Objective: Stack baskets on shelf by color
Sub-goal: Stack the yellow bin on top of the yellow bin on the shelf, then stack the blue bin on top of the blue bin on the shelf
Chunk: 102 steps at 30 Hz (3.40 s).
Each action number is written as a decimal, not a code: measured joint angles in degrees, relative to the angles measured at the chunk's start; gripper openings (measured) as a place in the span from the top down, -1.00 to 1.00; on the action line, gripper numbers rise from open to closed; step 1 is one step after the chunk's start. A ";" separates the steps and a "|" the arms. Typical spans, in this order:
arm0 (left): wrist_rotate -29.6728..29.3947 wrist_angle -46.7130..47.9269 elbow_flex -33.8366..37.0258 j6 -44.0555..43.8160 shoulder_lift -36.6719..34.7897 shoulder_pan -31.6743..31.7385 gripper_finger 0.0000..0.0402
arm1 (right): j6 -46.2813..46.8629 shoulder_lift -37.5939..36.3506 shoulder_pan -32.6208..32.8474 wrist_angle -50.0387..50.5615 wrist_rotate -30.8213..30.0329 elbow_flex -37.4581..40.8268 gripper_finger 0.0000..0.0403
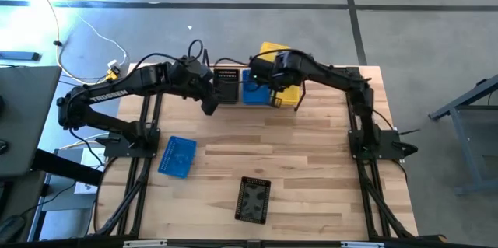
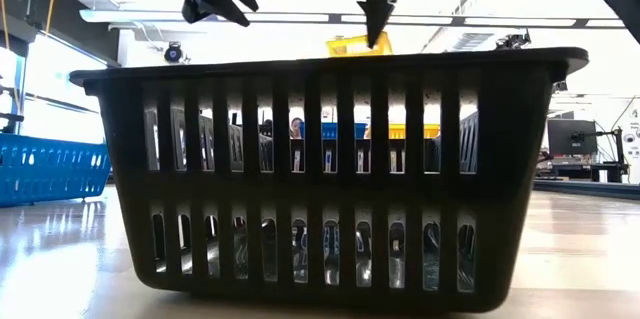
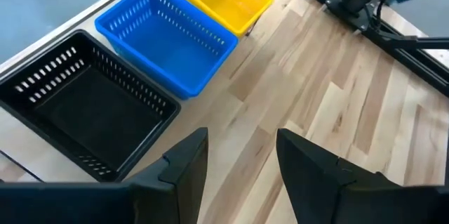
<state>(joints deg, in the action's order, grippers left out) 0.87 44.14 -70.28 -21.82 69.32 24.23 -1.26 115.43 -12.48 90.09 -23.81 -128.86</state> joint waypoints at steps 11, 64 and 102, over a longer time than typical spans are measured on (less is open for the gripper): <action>0.02 -0.67 0.00 -0.01 0.04 0.12 0.20 | -6.73 -17.88 -2.81 -15.67 -0.12 29.68 1.00; -0.03 -0.65 0.00 -0.03 0.11 0.10 0.20 | -22.67 -27.25 -10.03 -39.15 10.29 57.51 0.85; -1.79 22.78 15.02 -32.50 -10.53 -16.46 0.20 | -0.05 -27.80 -2.84 -35.77 12.28 47.04 0.45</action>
<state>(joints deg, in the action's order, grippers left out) -0.92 66.92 -55.26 -54.31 58.79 7.78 -1.32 87.64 -15.31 54.32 -11.53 -81.82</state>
